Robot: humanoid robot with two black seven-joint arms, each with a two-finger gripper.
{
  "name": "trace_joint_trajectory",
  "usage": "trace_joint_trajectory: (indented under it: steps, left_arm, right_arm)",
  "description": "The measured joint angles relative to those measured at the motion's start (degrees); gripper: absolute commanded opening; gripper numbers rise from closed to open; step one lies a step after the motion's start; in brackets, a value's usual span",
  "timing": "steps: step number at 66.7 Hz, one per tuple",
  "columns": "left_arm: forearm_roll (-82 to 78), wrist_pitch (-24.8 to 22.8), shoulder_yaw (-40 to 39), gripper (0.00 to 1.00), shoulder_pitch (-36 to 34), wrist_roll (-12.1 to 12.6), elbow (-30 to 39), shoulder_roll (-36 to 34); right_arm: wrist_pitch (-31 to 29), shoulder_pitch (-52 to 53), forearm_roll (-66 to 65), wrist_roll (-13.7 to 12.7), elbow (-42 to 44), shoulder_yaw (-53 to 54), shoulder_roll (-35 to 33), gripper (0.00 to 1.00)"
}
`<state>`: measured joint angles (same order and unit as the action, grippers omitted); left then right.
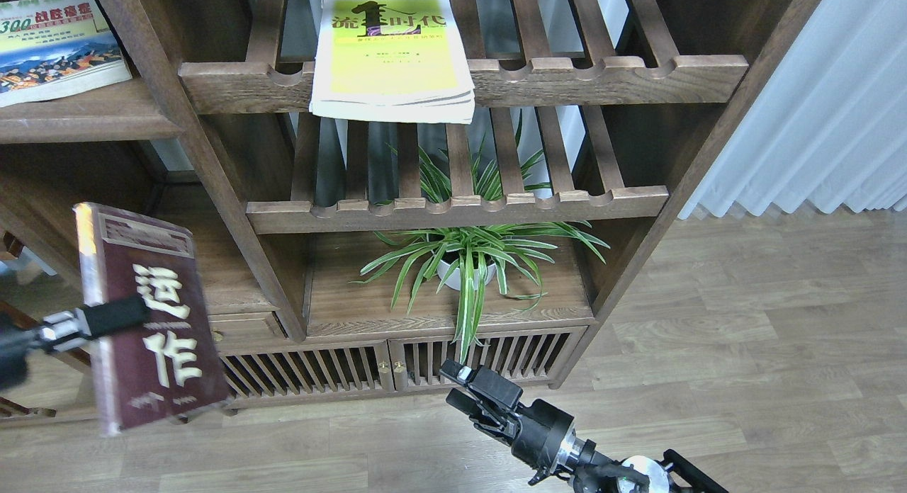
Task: Organize books on shelf
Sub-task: 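Carry the maroon book with the left gripper to the side shelf, then lay the maroon book on the side shelf and withdraw the left gripper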
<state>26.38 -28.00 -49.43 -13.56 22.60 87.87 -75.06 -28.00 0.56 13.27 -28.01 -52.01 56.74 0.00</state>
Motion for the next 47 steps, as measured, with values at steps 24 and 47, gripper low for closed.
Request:
trace_joint_trajectory:
  steps: [24, 47]
  left_arm:
    - [0.4, 0.0, -15.4, 0.01, -1.1, -0.2, -0.9, -9.1]
    - [0.6, 0.0, -16.2, 0.00, -11.6, 0.2, -5.9, -11.3]
  right_arm:
    - [0.0, 0.1, 0.0, 0.0, 0.5, -0.1, 0.0, 0.99]
    - [0.0, 0.1, 0.0, 0.0, 0.5, 0.1, 0.0, 0.99]
